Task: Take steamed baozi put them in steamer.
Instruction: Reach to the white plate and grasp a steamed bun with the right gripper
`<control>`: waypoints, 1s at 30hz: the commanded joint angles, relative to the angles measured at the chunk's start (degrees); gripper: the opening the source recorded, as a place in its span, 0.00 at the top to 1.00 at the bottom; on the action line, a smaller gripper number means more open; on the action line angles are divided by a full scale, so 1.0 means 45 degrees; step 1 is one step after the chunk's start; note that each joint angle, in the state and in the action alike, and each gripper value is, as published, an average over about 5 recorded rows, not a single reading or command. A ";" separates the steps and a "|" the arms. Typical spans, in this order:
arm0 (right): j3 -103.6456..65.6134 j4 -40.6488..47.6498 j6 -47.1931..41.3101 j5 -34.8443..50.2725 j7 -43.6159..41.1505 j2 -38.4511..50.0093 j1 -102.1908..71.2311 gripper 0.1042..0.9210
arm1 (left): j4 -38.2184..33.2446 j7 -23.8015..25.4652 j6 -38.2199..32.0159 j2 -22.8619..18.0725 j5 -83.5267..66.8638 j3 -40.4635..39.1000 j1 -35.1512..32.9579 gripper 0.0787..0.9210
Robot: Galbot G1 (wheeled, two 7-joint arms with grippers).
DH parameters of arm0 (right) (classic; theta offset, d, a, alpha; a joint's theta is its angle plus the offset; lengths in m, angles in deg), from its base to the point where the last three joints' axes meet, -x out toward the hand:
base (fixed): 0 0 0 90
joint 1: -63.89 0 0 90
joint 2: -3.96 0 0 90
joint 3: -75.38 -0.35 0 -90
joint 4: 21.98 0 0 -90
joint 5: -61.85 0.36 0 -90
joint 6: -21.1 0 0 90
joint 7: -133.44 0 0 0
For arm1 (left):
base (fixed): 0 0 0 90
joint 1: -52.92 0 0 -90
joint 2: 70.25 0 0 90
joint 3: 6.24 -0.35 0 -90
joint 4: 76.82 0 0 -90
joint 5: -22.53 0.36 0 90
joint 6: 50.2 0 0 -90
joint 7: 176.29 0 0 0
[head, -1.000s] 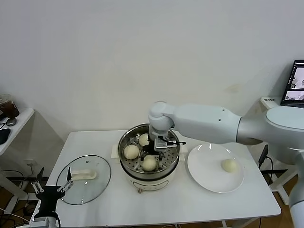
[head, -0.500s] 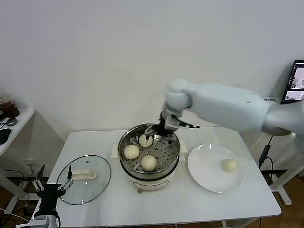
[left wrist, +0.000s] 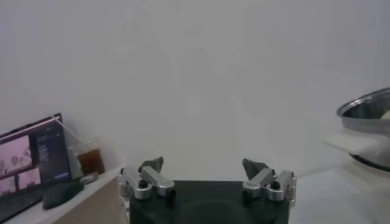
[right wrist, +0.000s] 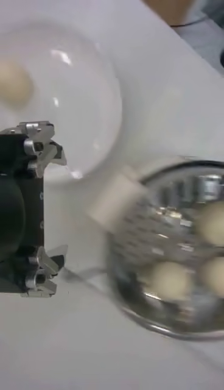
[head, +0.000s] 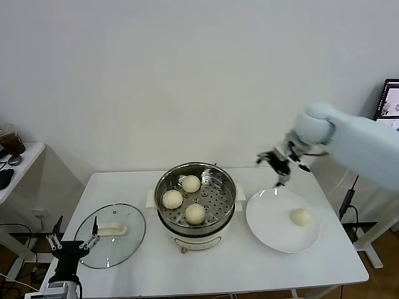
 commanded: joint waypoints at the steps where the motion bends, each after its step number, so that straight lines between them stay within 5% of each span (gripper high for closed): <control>1: -0.4060 0.0310 -0.1702 -0.2154 0.0001 0.2759 -0.5315 0.12 | 0.0028 0.0017 -0.0018 0.0008 0.0018 0.0022 -0.0064 0.12; 30: -0.6635 0.4729 -0.0754 -0.5004 0.0523 -0.1682 -0.7848 0.12 | -0.0190 -0.0001 -0.0047 -0.0254 0.0080 0.0519 -0.0535 0.12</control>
